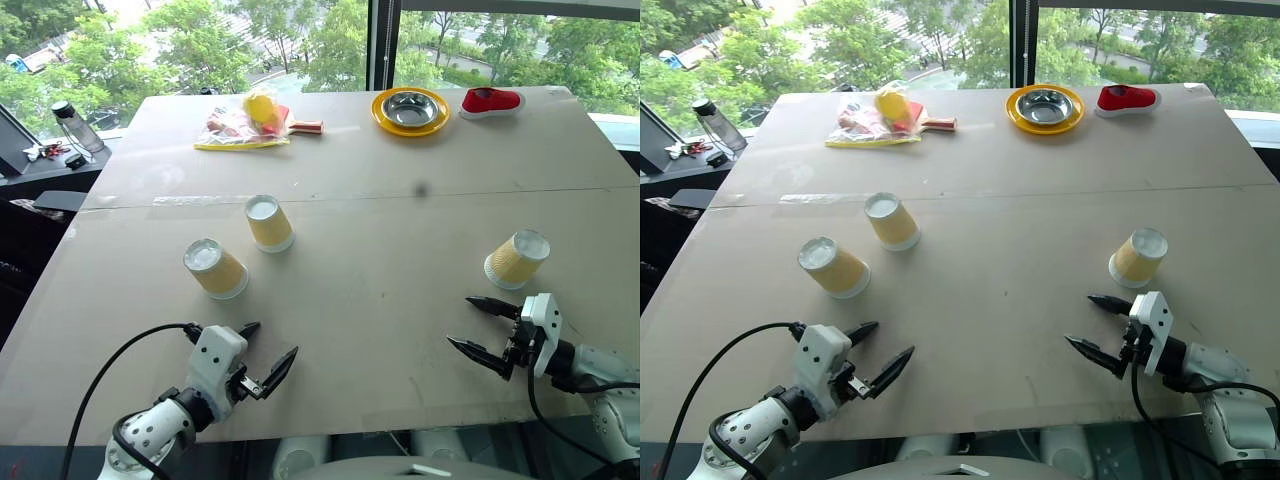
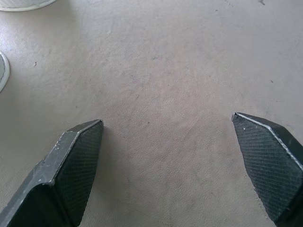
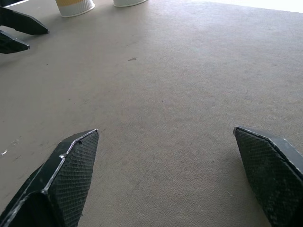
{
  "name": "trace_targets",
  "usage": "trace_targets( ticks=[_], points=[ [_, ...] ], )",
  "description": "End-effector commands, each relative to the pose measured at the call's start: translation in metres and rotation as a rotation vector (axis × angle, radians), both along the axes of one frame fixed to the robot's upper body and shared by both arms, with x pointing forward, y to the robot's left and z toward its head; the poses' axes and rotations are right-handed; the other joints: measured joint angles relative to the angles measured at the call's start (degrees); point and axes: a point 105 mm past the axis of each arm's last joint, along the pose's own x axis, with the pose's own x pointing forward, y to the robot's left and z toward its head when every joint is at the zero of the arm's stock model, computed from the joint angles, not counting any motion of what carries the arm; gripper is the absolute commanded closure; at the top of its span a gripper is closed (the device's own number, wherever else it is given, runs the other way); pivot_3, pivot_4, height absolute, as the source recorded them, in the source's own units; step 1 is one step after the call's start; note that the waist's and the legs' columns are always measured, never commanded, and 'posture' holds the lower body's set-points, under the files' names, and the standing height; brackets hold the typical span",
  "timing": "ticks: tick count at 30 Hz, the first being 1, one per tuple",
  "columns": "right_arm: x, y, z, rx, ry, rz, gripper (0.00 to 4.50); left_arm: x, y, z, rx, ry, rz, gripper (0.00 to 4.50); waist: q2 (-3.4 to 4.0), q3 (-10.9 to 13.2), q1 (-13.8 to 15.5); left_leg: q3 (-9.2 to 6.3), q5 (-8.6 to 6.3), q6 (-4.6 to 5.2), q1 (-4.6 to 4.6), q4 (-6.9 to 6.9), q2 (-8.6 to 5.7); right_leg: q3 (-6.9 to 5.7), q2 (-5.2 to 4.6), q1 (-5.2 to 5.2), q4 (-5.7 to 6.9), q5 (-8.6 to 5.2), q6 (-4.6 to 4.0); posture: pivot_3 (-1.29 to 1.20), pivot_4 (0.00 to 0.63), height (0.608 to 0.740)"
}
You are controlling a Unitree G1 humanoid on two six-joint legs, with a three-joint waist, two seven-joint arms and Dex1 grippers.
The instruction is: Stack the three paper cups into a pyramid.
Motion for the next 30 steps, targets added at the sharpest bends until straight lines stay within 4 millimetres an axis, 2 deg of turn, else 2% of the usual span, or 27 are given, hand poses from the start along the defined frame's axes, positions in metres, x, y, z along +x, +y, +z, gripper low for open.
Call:
trace_targets(
  ticks=[1, 16, 21, 25, 30],
  points=[
    [0.003, 0.001, 0.012, 0.002, -0.052, 0.019, 0.0, 0.0, 0.0, 0.004, -0.006, -0.027, 0.003, 0.04, 0.0, 0.0, 0.0, 0.0, 0.0, 0.0, 0.0, 0.0, 0.0, 0.0, 0.0, 0.0, 0.0, 0.0, 0.0, 0.0, 0.15, 0.74],
    [0.008, -0.001, 0.011, -0.001, -0.071, 0.005, 0.0, 0.004, -0.001, 0.006, -0.019, -0.043, -0.007, 0.04, -0.09, 0.08, -0.04, -0.01, 0.0, 0.0, -0.03, 0.0, 0.0, -0.24, 0.01, -0.02, -0.01, 0.08, 0.15, 0.0, 0.15, 0.74],
    [0.003, -0.002, 0.01, 0.003, -0.079, -0.019, 0.0, 0.01, -0.005, 0.01, -0.008, -0.056, -0.063, 0.04, -0.09, 0.08, 0.08, -0.03, 0.0, 0.0, -0.04, 0.0, 0.0, -0.28, 0.01, -0.02, 0.0, 0.08, 0.15, 0.0, 0.15, 0.74],
    [-0.002, -0.006, 0.009, -0.003, -0.088, -0.055, 0.0, 0.026, -0.023, 0.035, -0.049, -0.129, -0.167, 0.04, -0.07, 0.09, 0.36, -0.04, 0.0, 0.0, -0.04, 0.0, -0.01, -0.3, 0.01, -0.02, 0.0, 0.09, 0.15, 0.0, 0.15, 0.74],
    [-0.009, -0.016, 0.014, 0.014, -0.108, -0.17, 0.0, 0.037, -0.049, 0.059, -0.027, -0.17, -0.407, 0.04, -0.04, 0.08, 0.6, -0.05, 0.0, 0.0, -0.03, 0.05, -0.02, -0.31, 0.03, -0.02, 0.06, 0.1, 0.18, 0.0, 0.15, 0.74]
  ],
)
